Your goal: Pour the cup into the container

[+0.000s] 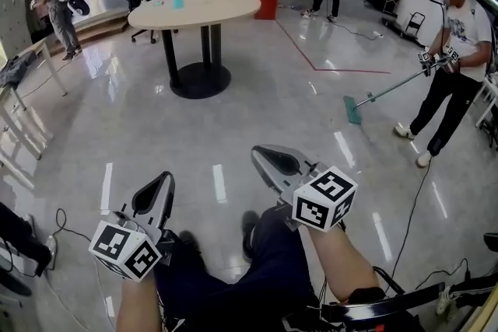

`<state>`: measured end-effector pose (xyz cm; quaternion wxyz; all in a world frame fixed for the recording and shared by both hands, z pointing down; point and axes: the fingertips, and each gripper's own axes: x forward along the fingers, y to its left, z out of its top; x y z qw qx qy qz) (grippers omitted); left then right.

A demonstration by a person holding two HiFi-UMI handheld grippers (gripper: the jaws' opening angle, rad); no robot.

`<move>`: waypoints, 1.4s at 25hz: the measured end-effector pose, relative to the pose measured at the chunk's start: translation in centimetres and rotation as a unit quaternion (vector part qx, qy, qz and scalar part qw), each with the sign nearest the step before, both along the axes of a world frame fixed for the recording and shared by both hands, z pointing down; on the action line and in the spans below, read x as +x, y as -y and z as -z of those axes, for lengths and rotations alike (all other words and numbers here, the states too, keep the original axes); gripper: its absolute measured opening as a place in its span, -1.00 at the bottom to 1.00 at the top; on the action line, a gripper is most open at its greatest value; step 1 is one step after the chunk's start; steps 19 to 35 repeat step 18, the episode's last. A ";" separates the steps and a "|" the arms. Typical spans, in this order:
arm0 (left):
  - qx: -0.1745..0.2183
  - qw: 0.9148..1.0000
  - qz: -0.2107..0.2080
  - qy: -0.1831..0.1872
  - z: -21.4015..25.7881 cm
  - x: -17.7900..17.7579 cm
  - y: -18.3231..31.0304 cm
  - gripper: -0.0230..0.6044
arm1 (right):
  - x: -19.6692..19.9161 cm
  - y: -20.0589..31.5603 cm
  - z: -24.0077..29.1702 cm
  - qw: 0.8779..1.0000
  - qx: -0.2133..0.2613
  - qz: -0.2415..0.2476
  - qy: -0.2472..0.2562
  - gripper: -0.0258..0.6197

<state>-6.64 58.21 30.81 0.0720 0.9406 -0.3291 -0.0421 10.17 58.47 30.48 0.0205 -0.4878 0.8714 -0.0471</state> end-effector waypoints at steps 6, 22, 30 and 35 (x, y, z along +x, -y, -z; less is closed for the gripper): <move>-0.006 1.000 -0.001 -0.004 -0.4 0.2 0.8 -0.95 | 0.3 0.3 0.3 1.000 0.004 -0.008 -0.007 -0.91; -0.013 1.000 -0.009 -0.008 -1.2 1.6 0.0 -0.95 | 1.4 -0.5 0.0 1.000 0.004 -0.012 -0.007 -0.91; -0.013 1.000 -0.009 -0.008 -1.2 1.6 0.0 -0.95 | 1.4 -0.5 0.0 1.000 0.004 -0.012 -0.007 -0.91; -0.013 1.000 -0.009 -0.008 -1.2 1.6 0.0 -0.95 | 1.4 -0.5 0.0 1.000 0.004 -0.012 -0.007 -0.91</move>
